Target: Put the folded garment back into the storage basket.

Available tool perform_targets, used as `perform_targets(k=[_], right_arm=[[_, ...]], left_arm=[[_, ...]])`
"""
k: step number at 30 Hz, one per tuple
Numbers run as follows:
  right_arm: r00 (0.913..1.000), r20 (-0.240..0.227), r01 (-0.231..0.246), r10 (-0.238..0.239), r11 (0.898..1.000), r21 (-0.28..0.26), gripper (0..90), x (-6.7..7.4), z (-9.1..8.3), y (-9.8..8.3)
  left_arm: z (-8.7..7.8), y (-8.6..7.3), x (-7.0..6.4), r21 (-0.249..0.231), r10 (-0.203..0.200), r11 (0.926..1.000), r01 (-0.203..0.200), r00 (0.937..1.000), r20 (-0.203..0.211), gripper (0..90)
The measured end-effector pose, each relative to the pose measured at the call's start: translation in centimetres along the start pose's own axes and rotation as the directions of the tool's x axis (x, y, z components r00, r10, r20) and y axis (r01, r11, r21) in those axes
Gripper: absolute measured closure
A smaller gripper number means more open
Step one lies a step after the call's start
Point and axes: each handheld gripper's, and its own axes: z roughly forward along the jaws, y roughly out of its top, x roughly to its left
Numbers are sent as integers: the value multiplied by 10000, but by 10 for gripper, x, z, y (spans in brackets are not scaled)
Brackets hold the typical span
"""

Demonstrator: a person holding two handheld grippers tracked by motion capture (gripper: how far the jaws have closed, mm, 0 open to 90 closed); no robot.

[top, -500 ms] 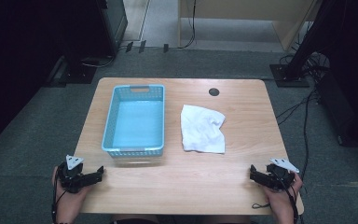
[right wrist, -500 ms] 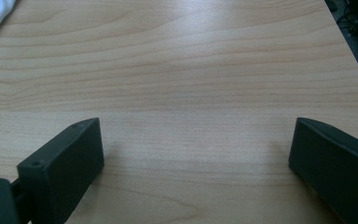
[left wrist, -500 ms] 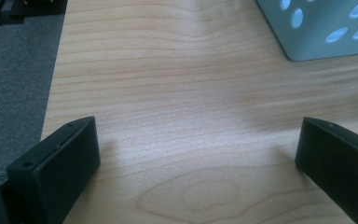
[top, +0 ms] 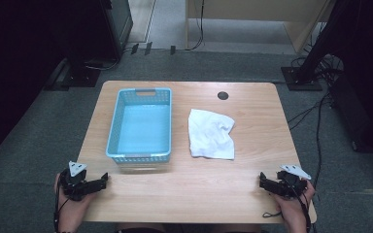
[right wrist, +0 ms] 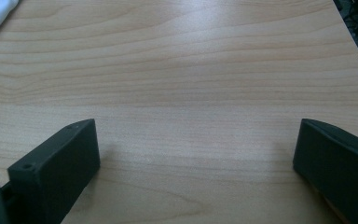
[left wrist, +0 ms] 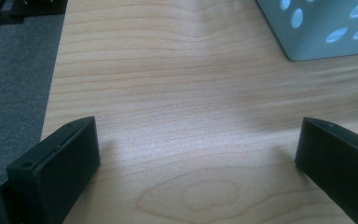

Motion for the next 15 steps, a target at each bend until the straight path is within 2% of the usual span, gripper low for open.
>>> perform_targets(k=[4, 5, 10, 15], right_arm=[[10000, -28, -89, 89, 9999, 48, 7, -1, -1, 1], [9997, -69, -248, 249, 9996, 93, 7, -1, -2, 3], [9999, -26, -131, 131, 9999, 11, 7, 2, -5, 10], [9999, -82, 78, -79, 9999, -146, 7, 12, -13, 25]], left_arm=[[0, 0, 0, 1, 2, 10000, -2, 10000, 1, 0], [0, 0, 0, 2, 1, 10000, -1, 10000, -4, 0], [0, 0, 0, 1, 2, 10000, -2, 10000, -2, 0], [0, 0, 0, 0, 1, 10000, -1, 10000, 0, 0]])
